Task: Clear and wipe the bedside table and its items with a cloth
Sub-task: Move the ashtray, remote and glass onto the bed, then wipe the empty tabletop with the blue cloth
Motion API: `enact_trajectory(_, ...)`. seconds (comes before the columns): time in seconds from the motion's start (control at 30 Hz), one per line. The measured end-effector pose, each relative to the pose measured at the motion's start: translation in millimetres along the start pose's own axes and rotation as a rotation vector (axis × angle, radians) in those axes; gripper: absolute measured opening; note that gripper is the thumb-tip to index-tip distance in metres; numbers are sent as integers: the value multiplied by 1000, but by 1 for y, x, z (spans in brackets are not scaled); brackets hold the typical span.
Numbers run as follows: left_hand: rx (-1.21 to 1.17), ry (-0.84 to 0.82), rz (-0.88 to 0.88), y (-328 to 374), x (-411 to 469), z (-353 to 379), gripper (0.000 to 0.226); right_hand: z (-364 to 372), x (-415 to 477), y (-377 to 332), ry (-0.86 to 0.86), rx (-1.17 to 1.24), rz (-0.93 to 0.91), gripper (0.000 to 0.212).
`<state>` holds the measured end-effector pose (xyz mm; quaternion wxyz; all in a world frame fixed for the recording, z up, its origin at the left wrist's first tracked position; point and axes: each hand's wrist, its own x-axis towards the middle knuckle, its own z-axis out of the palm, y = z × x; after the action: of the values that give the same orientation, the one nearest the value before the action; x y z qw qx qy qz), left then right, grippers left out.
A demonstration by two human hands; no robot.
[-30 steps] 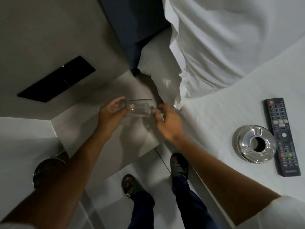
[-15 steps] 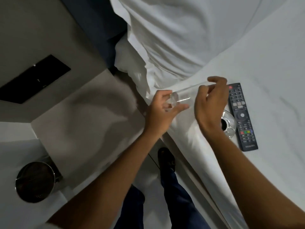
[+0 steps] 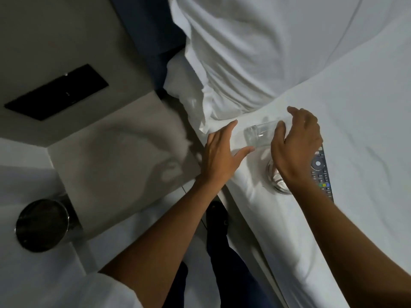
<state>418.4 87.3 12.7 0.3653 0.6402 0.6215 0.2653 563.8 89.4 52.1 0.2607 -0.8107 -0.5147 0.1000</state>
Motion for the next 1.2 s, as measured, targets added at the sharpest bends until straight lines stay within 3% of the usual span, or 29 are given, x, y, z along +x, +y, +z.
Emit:
enact_trajectory(0.13,113,71,-34,-28,-27,-29,64,11,-26,-25,-1,-73,-130,43)
enact_trajectory(0.23,210,136,-117,-61,-57,-62,60,28,-61,-54,-126,-31,-209,46)
enact_trajectory(0.43,262,213,-436,-137,-166,-141,59,74,-182,-134,-648,3,-252,50)
enact_trajectory(0.7,285,449,-768,-204,-362,-243,52,104,-376,-224,-1135,84,-426,43)
enact_trajectory(0.97,368,838,-840,-201,-519,-331,38,98,-535,-308,-1578,248,-548,10)
enact_trajectory(1.07,454,928,-897,-188,-561,-357,33,86,-583,-330,-1692,286,-547,23)
enact_trajectory(1.2,508,1157,-946,-189,-600,-387,29,77,-630,-350,-1732,251,-520,61)
